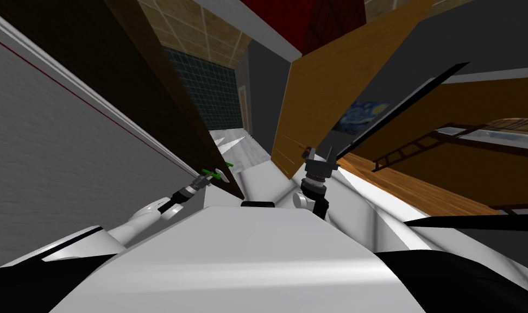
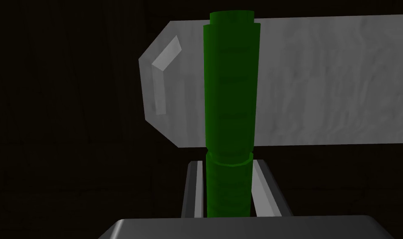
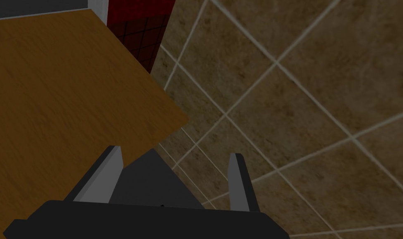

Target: Pull the door open

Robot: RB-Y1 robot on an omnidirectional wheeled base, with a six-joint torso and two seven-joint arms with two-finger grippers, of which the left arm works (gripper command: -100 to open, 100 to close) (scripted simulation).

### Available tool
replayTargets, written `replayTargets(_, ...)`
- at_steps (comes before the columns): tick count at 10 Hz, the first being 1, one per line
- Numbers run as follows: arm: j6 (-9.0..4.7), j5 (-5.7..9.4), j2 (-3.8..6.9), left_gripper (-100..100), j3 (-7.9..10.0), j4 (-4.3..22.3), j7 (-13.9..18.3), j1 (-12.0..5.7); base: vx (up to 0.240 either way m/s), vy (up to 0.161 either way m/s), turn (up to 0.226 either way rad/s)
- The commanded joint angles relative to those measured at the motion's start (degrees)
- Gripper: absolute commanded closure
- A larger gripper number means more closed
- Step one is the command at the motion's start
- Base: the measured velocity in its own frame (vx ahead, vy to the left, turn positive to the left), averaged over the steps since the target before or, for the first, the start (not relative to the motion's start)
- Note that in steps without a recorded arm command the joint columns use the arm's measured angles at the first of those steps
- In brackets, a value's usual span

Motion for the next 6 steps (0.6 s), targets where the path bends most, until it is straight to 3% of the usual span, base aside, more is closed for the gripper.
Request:
replayTargets(1,-1.18,-0.09,0.33,100,-0.33,0.82,0.29,0.23,-0.148,0.127,-0.096)
replayTargets(5,-3.59,-0.26,1.12,100,-1.01,2.16,0.75,0.79,-0.171,0.110,-0.106)
replayTargets(6,-3.01,-0.32,0.84,100,-1.05,1.60,0.53,0.94,-0.076,0.045,-0.021)
